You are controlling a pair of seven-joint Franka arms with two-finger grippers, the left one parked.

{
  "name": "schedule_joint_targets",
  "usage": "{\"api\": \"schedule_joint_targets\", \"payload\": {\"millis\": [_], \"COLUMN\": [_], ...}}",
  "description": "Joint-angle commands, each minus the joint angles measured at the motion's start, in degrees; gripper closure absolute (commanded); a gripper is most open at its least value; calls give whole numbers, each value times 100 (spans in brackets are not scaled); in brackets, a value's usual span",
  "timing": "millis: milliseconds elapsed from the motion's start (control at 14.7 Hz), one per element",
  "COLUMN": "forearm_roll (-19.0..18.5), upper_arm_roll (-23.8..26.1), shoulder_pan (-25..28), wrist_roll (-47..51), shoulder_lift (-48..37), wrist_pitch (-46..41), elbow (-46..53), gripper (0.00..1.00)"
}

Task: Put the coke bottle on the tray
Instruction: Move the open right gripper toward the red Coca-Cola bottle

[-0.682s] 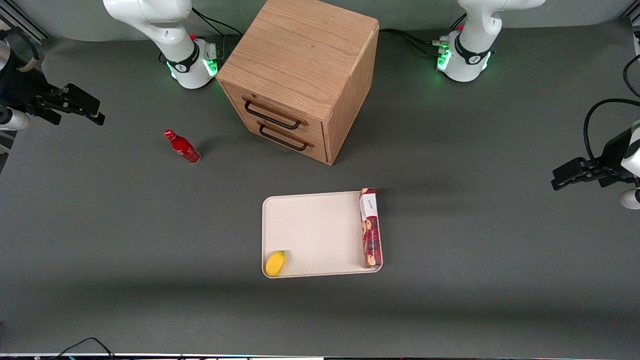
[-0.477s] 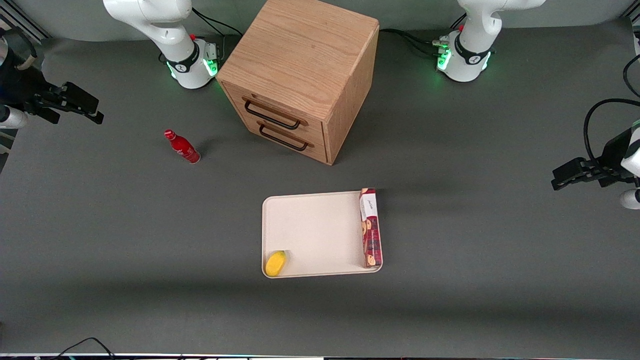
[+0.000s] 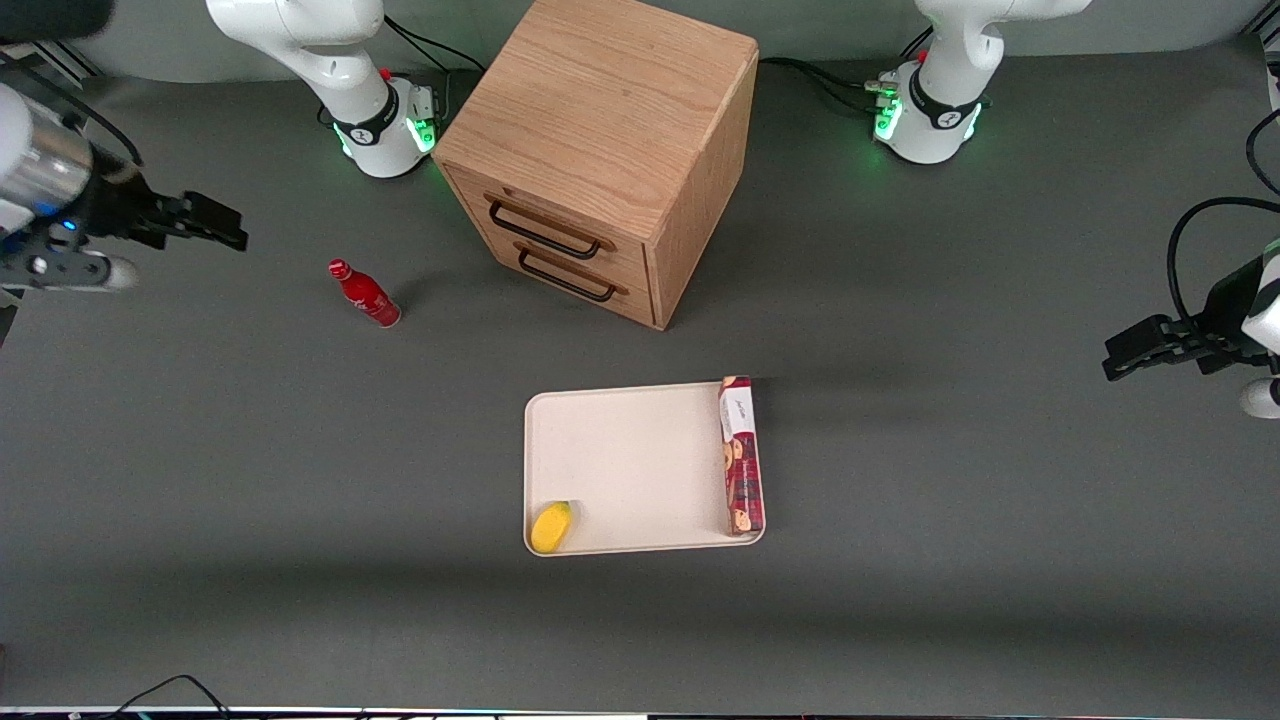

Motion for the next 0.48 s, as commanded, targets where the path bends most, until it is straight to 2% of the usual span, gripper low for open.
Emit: {"api": "schedule_joint_targets", "payload": {"millis": [0, 205, 409], "forearm_roll": [-5, 4, 21], "upper_arm_roll": [-4, 14, 23], "shoulder_pan": [21, 21, 12], "wrist_roll": [83, 83, 83], "shoulder_lift": [-1182, -1510, -1484], "wrist_pitch": [1521, 3042, 4432], "elbow": [-2337, -3948, -5039], "gripper": [0, 0, 0]}}
